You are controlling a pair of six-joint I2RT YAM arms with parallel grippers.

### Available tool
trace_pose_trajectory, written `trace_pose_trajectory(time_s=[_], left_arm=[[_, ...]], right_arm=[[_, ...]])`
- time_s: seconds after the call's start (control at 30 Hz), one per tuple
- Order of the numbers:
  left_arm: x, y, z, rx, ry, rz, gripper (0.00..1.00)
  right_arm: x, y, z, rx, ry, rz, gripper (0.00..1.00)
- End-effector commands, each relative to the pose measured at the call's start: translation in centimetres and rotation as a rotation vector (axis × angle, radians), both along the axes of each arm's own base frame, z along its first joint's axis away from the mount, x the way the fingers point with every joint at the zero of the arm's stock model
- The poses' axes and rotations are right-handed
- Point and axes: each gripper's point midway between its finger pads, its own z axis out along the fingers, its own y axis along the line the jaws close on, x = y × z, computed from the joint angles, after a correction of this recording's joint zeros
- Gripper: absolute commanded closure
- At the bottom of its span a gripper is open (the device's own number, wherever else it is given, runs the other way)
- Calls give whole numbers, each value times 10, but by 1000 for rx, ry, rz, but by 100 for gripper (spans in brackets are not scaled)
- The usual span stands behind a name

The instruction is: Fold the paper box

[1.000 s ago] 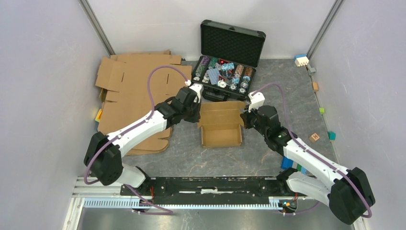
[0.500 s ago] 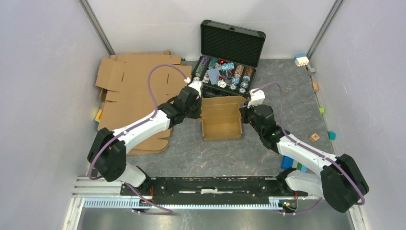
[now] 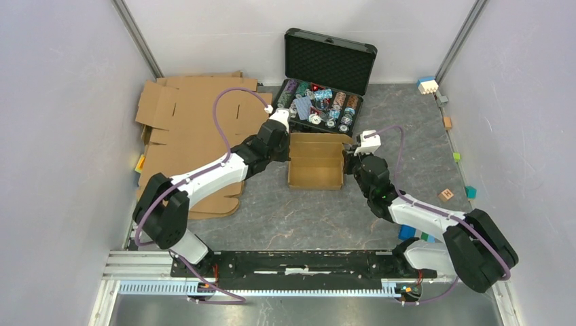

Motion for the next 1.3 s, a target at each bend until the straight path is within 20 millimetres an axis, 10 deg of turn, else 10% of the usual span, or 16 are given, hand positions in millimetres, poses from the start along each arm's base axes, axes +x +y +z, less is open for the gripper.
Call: trace_pose_trajectory(time_s=[0.0,1.27], left_arm=[[22,-5,20,-45,-99,45,98],[-26,1,-7,-144,-83,76,98]], right_arm=[[13,-4,18,53,-65,-66,100],[-23,0,-19,168,66,-280,93]])
